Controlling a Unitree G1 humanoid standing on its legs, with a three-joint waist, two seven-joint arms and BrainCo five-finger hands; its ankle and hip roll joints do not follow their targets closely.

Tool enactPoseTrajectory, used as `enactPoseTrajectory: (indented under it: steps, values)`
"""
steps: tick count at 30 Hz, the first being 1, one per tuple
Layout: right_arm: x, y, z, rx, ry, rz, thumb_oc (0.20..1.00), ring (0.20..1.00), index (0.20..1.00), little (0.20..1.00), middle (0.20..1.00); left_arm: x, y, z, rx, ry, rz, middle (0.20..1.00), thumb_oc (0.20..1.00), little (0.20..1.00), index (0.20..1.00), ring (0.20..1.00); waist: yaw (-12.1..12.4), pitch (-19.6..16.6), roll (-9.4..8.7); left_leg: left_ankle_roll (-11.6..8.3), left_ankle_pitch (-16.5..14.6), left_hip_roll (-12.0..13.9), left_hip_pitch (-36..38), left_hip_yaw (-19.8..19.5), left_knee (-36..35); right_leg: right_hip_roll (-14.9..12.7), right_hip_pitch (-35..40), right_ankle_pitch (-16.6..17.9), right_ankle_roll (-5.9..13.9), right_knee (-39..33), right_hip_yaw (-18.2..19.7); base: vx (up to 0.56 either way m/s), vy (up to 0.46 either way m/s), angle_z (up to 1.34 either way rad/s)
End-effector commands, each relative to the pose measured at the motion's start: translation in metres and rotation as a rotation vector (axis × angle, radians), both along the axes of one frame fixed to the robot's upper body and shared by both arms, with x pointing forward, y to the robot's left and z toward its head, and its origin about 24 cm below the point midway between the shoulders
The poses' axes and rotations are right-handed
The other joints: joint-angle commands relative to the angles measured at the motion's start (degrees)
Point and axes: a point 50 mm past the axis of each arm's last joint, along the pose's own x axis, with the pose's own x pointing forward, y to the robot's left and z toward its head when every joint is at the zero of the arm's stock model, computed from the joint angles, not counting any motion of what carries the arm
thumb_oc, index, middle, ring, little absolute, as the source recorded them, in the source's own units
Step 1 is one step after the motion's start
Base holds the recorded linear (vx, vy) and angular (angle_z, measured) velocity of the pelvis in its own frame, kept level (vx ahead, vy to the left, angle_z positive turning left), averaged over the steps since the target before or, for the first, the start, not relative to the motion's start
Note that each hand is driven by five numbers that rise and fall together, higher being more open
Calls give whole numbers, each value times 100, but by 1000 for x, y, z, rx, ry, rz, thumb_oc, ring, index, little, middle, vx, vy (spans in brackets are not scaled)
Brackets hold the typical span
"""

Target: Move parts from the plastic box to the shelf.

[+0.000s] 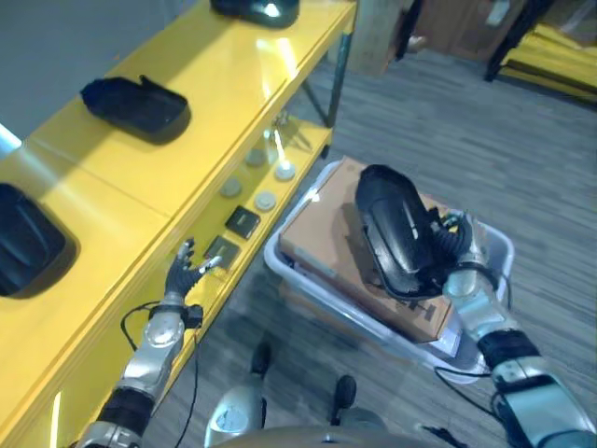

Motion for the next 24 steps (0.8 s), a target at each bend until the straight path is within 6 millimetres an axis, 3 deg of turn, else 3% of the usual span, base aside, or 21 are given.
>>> enactPoseTrajectory:
  steps: [1,4,7,14,18,24]
  values:
    - [9,-6,24,-119,-129,-29,200,200,200,200,200,3,-7,-4,-60,-16,-57,1000,1000,1000,1000,1000,75,-503,-356,-22,-624,254,48,380,63,-368,-79,-450,276,179,204,53,-87,-41]
    - [6,4,40,-155,-199,27,200,200,200,200,200,8,-16,6,-111,-53,-94,1000,1000,1000,1000,1000,21,-586,-367,-36,-650,316,192,437,48,-327,-1,-498,244,189,293,38,-60,-50]
    - [1,29,63,-218,-308,134,200,200,200,200,200,24,-49,32,-262,-144,-190,1000,1000,1000,1000,1000,-104,-770,-385,-61,-652,428,377,529,38,-240,119,-542,199,191,408,22,-91,-16]
    - [3,71,76,-239,-396,265,200,200,200,200,200,34,-111,56,-492,-159,-402,1000,1000,1000,1000,1000,-251,-948,-353,-73,-697,481,553,527,21,-162,271,-597,151,184,458,15,-22,-4]
    - [8,87,77,-272,-401,322,200,200,200,200,200,34,-127,57,-519,-131,-451,1000,1000,1000,1000,1000,-260,-973,-350,-76,-682,464,546,498,19,-159,285,-596,141,187,434,-3,5,2]
    - [13,109,79,-273,-405,397,200,200,200,200,200,36,-131,55,-522,-104,-449,1000,1000,1000,1000,1000,-227,-961,-347,-63,-666,431,517,450,28,-174,283,-571,134,196,409,-11,12,7]
